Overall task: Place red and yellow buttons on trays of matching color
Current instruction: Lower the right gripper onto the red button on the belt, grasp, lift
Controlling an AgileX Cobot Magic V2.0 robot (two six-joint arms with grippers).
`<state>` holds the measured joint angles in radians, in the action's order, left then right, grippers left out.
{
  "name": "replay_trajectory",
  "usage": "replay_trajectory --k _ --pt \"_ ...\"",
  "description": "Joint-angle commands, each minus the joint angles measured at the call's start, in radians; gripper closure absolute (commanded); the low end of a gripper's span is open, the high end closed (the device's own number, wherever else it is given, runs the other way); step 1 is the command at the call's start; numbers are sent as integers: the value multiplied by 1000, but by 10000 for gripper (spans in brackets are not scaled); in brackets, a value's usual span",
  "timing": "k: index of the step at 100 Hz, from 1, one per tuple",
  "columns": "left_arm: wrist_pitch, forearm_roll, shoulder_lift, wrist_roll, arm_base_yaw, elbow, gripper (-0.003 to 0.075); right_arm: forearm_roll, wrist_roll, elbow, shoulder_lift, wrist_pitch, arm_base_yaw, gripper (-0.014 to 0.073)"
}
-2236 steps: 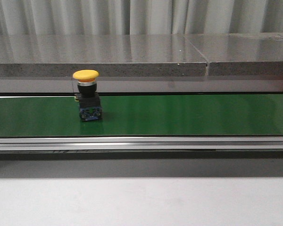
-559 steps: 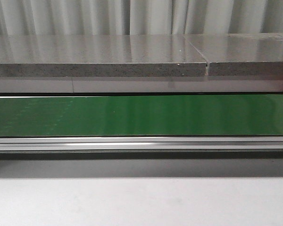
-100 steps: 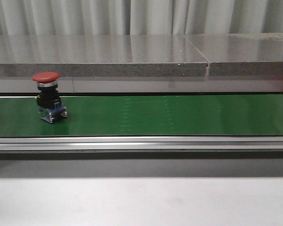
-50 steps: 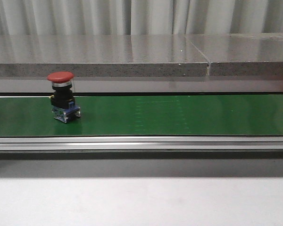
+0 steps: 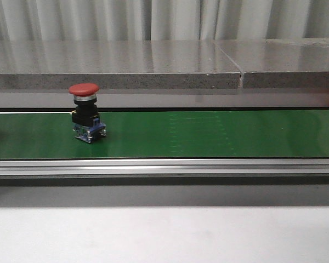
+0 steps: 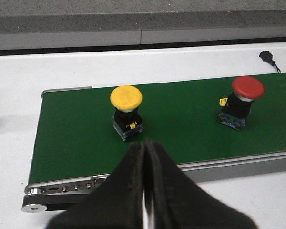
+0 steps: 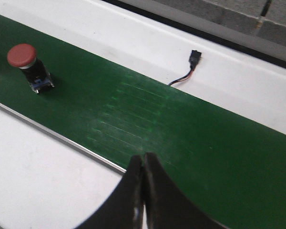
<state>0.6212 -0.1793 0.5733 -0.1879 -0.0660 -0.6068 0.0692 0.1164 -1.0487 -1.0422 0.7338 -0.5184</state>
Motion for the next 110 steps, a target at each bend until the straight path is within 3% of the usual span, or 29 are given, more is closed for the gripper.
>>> replay_trajectory --k 1,7,26,33,82,100,110 --pt "-60 -14 0 -3 -7 -28 741 -4 -20 -89 -60 -44 -32 647" --pt "-60 -14 0 -3 -7 -28 741 -4 -40 -130 -110 -32 -58 592" --pt "-60 -14 0 -3 -7 -28 741 -10 -52 -258 -257 -3 -151 203" --pt "-60 -14 0 -3 -7 -28 741 -21 -52 -308 -309 28 -176 125" --pt "-60 -14 0 -3 -7 -28 741 -101 -192 -587 -617 202 -201 116" --pt "-60 -14 0 -3 -7 -28 741 -125 -202 -643 -706 226 -157 116" --pt "-60 -14 0 -3 -7 -28 741 -209 -259 -659 -741 238 -114 116"
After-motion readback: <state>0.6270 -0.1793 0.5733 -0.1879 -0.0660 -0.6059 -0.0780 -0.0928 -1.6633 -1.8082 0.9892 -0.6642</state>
